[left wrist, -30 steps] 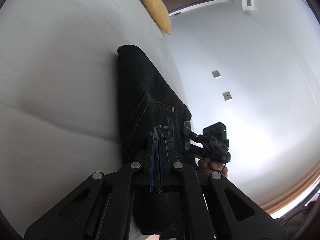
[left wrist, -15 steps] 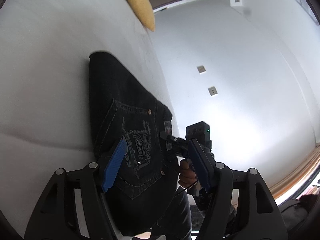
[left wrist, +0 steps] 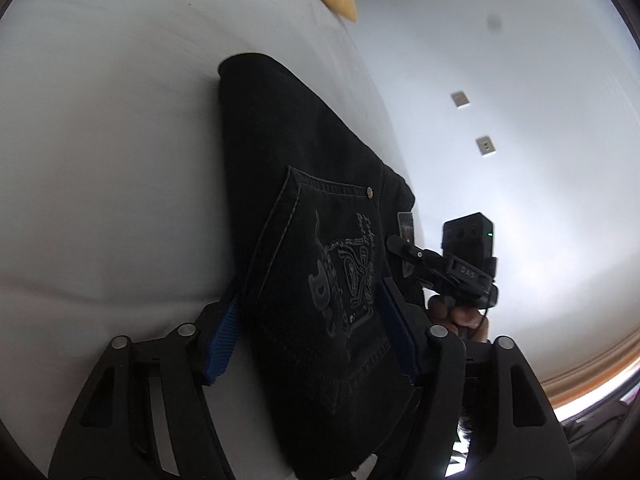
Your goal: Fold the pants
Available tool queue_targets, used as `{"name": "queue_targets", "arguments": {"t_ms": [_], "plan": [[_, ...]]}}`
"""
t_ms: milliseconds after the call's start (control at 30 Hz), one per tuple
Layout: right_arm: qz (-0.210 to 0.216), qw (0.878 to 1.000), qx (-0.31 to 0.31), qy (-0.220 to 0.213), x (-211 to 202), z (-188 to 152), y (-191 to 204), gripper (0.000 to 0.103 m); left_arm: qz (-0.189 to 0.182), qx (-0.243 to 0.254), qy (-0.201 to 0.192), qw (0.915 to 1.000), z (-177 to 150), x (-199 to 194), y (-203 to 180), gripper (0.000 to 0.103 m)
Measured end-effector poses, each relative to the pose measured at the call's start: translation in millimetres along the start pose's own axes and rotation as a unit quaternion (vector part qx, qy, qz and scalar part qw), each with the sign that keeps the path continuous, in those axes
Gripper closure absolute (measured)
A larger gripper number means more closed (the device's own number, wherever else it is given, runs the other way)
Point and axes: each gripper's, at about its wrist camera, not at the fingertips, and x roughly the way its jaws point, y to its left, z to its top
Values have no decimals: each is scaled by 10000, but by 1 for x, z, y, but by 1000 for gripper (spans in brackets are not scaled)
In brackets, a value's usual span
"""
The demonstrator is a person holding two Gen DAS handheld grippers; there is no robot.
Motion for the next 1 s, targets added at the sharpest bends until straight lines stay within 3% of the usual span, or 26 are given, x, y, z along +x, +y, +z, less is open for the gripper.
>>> {"name": "queue_targets", "arguments": {"t_ms": [33,133,233,367,533,733,800,900,1000], "plan": [[-96,9999,-86,-18,0,-1,3,68,198,5,68,9998,3,6,0,70],[-352,9987,-347,-154,-5,-2,15,79,363,34,96,9993,6,18,-7,75],[-407,9975,-493,-313,-12,-2,28,83,409,249,-29,9988,11,9,-25,80],[-367,9952,-758,-503,-25,14,48,84,418,700,-253,9963,36,-1,-57,80],[-354,9919,-911,-807,-34,60,60,84,796,1148,-362,9895,84,7,-70,80],[-369,9965,-438,-611,3,111,17,84,1039,728,-136,9918,133,47,-15,80],[-344,9981,-196,-470,18,114,-8,77,1000,626,-129,9929,131,59,-1,76],[154,9980,64,-606,20,107,-34,74,767,536,-258,9953,128,60,12,73],[53,9976,-148,-670,16,103,-31,73,818,629,-358,9940,125,58,15,71]]}}
